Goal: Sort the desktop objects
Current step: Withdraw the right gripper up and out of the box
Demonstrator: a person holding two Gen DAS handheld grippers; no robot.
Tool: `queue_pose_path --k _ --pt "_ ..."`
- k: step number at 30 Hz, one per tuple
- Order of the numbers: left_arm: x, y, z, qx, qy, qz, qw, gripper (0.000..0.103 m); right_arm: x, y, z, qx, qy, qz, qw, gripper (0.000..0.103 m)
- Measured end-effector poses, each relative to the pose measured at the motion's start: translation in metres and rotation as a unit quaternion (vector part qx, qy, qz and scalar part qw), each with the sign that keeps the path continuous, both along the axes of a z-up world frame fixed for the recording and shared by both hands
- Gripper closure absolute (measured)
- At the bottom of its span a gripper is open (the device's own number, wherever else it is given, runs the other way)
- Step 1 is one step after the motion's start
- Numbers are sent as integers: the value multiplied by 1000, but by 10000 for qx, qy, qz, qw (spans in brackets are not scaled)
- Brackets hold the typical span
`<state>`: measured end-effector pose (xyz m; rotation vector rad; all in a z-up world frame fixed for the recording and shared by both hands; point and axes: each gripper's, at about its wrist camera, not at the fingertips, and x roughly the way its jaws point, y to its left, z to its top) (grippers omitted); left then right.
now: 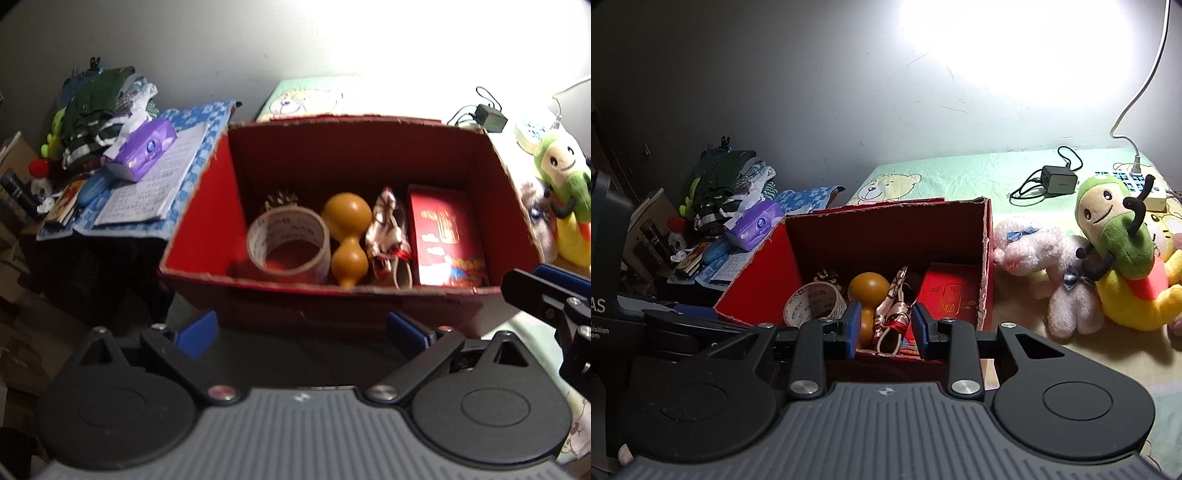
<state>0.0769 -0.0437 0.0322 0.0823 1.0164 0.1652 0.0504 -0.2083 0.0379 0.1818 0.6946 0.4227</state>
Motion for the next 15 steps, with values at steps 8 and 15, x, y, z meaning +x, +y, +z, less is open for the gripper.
queue_pose_path --k 8,15 --pt "-26 -18 -15 63 244 170 9995 4 -20 -18 -11 -72 267 238 9993 71" --pt "-42 -27 -28 -9 483 197 9986 4 -34 -25 -23 -109 626 478 9968 71"
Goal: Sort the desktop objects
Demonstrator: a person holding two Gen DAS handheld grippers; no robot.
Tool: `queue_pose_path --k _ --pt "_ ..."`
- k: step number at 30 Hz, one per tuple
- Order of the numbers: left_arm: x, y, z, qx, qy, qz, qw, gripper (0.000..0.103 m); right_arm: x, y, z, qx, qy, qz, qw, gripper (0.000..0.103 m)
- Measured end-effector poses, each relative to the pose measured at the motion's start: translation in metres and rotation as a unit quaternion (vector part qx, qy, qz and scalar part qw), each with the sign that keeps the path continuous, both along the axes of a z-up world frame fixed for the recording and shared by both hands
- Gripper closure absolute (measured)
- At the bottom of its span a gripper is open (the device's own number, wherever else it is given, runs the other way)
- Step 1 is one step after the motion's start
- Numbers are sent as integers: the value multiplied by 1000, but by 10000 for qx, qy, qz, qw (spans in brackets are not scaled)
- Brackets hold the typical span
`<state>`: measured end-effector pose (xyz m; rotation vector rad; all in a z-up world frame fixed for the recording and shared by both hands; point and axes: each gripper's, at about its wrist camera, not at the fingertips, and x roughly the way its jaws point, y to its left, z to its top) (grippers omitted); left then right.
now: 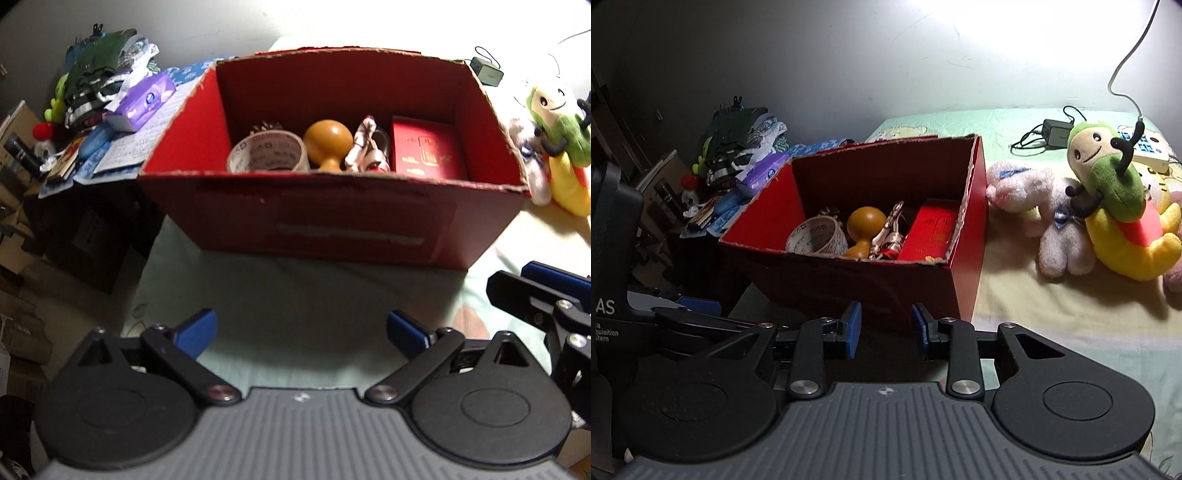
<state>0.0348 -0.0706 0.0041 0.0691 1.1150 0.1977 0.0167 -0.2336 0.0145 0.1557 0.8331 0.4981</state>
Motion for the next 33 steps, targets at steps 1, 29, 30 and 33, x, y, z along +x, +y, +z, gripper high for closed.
queue_pose_path --k 1,29,30,33 --pt "-2 -1 -1 7 15 2 10000 4 -2 -1 -1 5 22 23 10000 71" --pt "33 98 31 -351 -121 -385 9986 4 11 73 18 206 -2 143 9997 71" --pt "36 101 34 -349 -159 -426 9984 4 13 77 19 230 -18 94 9997 71" --pt "46 110 42 -359 -290 -581 9972 4 17 88 23 290 -90 -51 9995 71"
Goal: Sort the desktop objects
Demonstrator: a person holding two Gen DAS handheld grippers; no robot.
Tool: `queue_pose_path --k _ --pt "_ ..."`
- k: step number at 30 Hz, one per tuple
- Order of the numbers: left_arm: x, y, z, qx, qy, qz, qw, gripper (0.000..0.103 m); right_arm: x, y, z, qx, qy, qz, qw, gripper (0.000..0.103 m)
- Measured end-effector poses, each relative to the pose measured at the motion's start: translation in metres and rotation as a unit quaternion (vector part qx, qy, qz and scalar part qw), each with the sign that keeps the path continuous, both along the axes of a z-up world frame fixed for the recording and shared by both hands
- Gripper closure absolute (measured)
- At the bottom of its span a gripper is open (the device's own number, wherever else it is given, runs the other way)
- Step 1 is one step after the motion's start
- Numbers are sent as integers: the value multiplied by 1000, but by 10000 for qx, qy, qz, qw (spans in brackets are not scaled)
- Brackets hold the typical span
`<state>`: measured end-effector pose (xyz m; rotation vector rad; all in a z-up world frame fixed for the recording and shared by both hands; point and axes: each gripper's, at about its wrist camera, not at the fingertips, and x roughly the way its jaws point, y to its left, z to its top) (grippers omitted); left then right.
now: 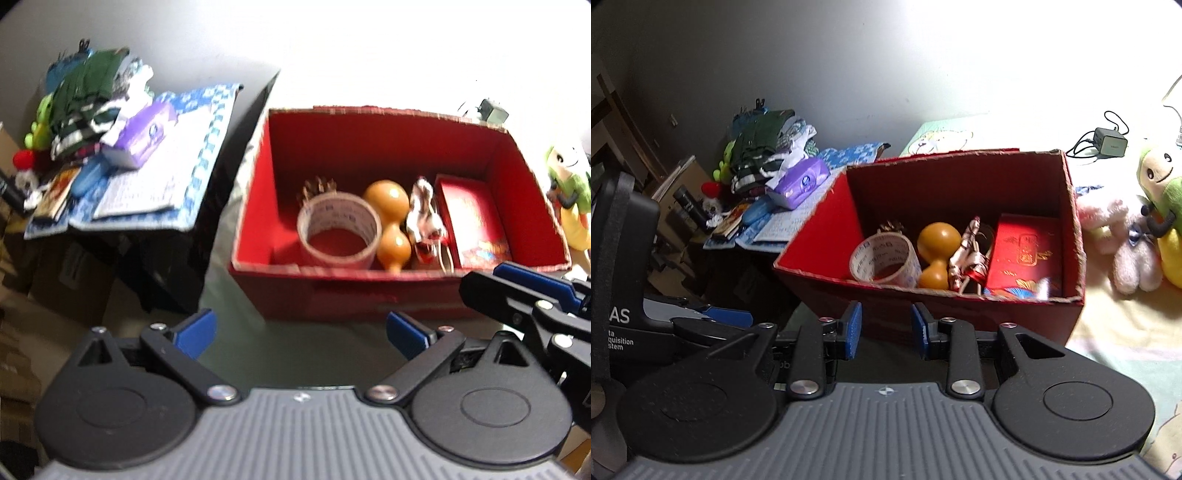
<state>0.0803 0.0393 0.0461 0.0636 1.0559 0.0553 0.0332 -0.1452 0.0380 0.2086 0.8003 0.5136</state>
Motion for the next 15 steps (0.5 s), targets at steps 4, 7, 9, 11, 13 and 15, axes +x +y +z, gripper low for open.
queue_pose_path --k 4,7,9,11,13,15 --pt "15 7 6 4 -112 -234 9997 4 6 11 6 76 -110 -214 9997 71" --pt "26 9 7 -54 -102 -409 9991 4 10 17 9 76 -175 -414 9990 71" --pt "33 8 7 -82 -93 -544 9984 4 14 20 11 52 -191 -541 9983 71" --pt "40 4 8 -78 -94 -679 9976 4 17 22 13 16 -200 -661 9976 71" --pt "47 -2 8 -103 -108 -799 9967 4 19 22 14 -24 -233 -774 9967 71" --pt "53 -7 6 -162 -84 -892 9958 4 23 20 16 -67 -238 -896 9957 71"
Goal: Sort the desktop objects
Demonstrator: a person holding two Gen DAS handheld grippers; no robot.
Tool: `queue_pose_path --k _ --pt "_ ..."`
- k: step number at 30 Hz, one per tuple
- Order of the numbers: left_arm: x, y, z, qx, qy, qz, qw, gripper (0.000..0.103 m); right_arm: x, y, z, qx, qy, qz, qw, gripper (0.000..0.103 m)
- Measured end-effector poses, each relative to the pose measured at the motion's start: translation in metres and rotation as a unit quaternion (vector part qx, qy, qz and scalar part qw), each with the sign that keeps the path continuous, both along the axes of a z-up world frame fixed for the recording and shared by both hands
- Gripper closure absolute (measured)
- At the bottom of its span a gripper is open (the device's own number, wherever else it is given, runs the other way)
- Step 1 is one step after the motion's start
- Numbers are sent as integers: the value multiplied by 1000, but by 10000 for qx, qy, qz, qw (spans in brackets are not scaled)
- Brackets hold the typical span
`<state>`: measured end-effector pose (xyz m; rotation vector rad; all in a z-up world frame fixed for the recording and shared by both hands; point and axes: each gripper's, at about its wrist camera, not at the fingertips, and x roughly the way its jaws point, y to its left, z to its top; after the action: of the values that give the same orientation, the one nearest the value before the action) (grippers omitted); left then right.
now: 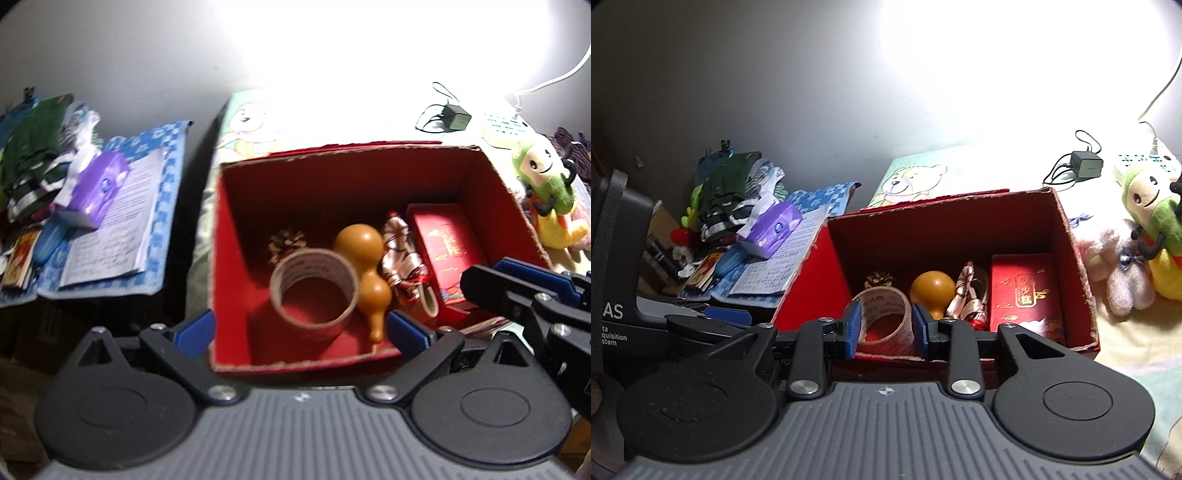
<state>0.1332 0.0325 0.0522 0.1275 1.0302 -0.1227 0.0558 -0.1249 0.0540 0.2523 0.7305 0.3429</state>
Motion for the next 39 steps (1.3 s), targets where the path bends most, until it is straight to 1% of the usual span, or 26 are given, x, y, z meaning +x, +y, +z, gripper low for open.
queue_pose_path --k 4,9,12,20,26,29,35,39 --pt "11 -10 -8 -72 115 -126 9998 4 8 -8 2 -49 30 -248 9997 71" --pt "22 -19 -17 -8 188 -125 9997 4 15 -14 -1 -223 108 -446 9987 71" --pt "26 -20 -21 -10 266 -58 9996 4 20 -15 -5 -312 167 -483 9982 70" --pt "31 -25 -24 127 228 63 9996 4 33 -16 -8 -453 300 -440 9976 70" --pt "33 -30 -31 175 253 79 9995 4 43 -21 -13 -603 399 -598 9956 70" --pt "37 -29 -36 96 388 201 9990 4 46 -22 -16 -689 416 -641 9947 70" --pt "44 -30 -45 102 603 163 9980 4 51 -20 -23 -931 528 -578 9926 70" --pt "51 -31 -52 -40 804 66 9967 4 55 -21 -26 -973 628 -610 9914 65"
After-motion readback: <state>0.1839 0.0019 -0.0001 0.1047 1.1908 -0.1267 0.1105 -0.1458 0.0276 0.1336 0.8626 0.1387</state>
